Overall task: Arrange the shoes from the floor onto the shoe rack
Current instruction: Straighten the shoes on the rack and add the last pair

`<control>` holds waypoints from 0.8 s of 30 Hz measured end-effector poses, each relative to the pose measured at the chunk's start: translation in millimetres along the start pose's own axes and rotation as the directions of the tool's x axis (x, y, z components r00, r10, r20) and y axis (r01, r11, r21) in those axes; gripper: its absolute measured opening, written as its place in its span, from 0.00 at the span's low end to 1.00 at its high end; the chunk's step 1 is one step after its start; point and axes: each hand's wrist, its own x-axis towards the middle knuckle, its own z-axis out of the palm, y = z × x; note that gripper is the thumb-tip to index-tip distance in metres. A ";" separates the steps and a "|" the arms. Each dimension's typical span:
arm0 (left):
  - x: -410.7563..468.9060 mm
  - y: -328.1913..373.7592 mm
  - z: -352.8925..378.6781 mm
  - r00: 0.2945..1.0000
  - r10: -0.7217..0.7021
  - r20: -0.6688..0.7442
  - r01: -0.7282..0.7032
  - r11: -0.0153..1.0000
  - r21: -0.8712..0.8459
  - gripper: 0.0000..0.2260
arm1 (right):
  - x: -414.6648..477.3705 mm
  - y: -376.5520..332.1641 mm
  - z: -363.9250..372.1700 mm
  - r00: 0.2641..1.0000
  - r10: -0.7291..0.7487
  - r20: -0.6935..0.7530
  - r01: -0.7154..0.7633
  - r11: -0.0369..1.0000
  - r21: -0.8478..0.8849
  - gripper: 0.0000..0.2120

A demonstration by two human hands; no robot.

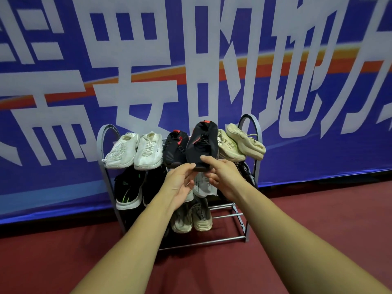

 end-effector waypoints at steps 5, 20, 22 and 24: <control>6.0 -3.7 12.9 0.998 0.058 -0.025 -0.057 0.998 0.035 0.06 | 7.3 -2.7 1.0 0.993 -0.047 -0.111 0.051 0.998 0.034 0.10; 35.4 9.2 -21.9 0.949 -0.112 -0.295 0.097 0.993 -0.066 0.11 | 44.6 12.5 -5.4 0.944 0.189 -0.270 -0.082 0.929 0.361 0.03; 40.3 8.6 -22.8 0.950 -0.117 -0.288 0.106 0.993 -0.053 0.09 | 47.8 11.8 -5.6 0.943 0.189 -0.274 -0.069 0.916 0.396 0.03; 44.2 5.3 -23.6 0.952 -0.117 -0.284 0.101 0.992 -0.069 0.06 | 50.4 11.8 -4.7 0.946 0.189 -0.264 -0.072 0.916 0.395 0.03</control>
